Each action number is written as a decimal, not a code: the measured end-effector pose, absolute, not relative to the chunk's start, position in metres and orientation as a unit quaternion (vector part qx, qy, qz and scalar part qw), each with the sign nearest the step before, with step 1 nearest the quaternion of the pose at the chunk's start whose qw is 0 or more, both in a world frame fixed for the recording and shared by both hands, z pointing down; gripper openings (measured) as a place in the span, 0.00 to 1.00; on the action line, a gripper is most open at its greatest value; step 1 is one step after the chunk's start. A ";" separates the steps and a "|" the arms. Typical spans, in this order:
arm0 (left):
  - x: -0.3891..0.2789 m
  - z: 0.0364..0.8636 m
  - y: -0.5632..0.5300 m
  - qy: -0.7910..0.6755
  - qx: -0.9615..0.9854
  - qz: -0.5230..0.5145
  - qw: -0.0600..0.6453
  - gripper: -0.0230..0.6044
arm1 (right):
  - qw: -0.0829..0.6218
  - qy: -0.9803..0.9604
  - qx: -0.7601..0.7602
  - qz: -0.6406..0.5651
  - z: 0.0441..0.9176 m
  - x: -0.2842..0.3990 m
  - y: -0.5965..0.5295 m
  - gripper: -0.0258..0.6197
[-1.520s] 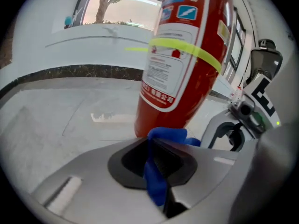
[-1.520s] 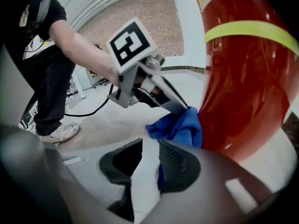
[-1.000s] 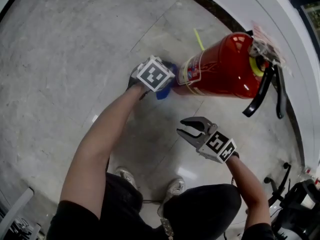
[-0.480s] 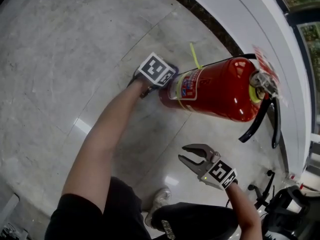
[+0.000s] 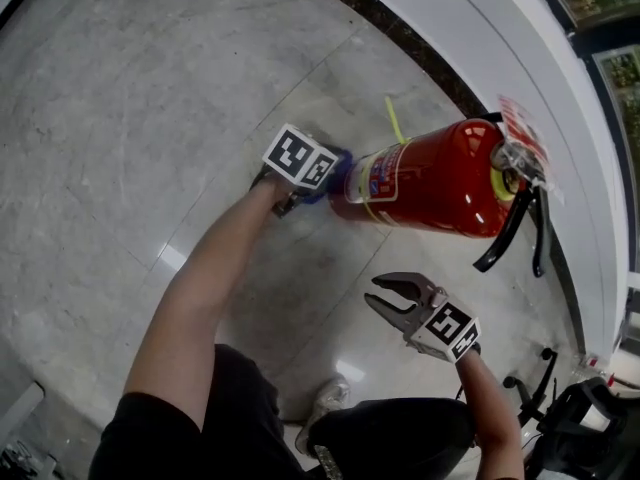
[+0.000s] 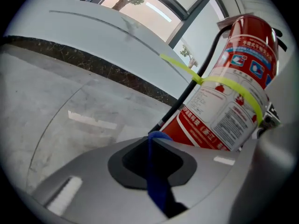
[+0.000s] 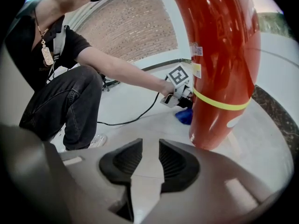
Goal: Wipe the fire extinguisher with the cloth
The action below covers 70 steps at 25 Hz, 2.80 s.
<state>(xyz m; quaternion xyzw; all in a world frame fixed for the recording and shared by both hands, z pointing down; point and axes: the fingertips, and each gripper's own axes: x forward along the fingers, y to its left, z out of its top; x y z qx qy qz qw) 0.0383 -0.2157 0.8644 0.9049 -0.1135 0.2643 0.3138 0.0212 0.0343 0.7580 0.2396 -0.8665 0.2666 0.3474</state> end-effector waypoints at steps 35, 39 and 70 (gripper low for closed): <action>-0.110 0.358 0.008 -0.188 0.904 0.310 0.225 0.08 | 0.260 -0.778 0.471 0.325 0.360 -0.015 0.080 0.04; -0.091 0.275 0.018 -0.194 0.918 0.280 0.203 0.08 | 0.241 -0.793 0.479 0.290 0.281 -0.018 0.064 0.04; 0.070 -0.148 0.139 -0.375 0.919 0.099 0.069 0.08 | -0.017 -0.900 0.433 0.044 -0.170 0.123 0.144 0.04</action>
